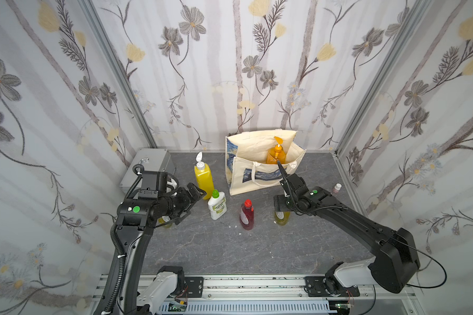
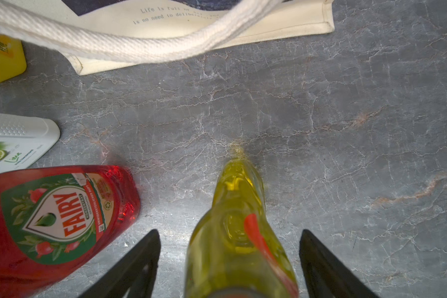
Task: Pack dish soap into the shopping bag
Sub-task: Pick up the bottle of dish soap at the center of the board.
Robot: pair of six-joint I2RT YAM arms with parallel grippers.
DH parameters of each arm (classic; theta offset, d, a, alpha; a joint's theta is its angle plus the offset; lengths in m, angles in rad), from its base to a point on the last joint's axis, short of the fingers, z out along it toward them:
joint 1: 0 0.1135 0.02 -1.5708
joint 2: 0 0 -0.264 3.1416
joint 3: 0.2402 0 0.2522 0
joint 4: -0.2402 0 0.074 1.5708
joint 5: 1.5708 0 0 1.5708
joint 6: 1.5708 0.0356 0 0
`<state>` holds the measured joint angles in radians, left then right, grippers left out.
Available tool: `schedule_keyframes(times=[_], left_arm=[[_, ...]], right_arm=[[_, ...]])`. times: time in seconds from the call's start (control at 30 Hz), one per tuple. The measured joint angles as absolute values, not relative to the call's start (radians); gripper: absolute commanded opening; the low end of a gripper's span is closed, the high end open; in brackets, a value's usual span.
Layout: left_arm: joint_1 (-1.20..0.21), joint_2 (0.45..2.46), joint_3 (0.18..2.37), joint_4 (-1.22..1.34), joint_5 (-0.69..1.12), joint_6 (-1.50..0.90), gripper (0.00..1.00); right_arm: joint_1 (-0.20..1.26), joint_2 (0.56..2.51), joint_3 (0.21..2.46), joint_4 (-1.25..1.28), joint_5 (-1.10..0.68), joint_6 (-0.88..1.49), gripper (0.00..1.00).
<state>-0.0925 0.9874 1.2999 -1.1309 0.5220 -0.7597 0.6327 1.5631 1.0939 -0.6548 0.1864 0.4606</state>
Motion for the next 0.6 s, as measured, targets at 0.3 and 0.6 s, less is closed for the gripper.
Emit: schedule_keyframes(times=[0.3,0.6], left_arm=[[-0.093,0.973,1.299,-1.132,0.524,-0.76,1.0],[-0.093,0.968,1.292,-1.132,0.524,-0.764,1.0]], right_arm=[[0.636,1.566,1.085,-0.613,0.209,0.467,0.71],[0.641,1.548,1.067,-0.625,0.213,0.469,0.63]])
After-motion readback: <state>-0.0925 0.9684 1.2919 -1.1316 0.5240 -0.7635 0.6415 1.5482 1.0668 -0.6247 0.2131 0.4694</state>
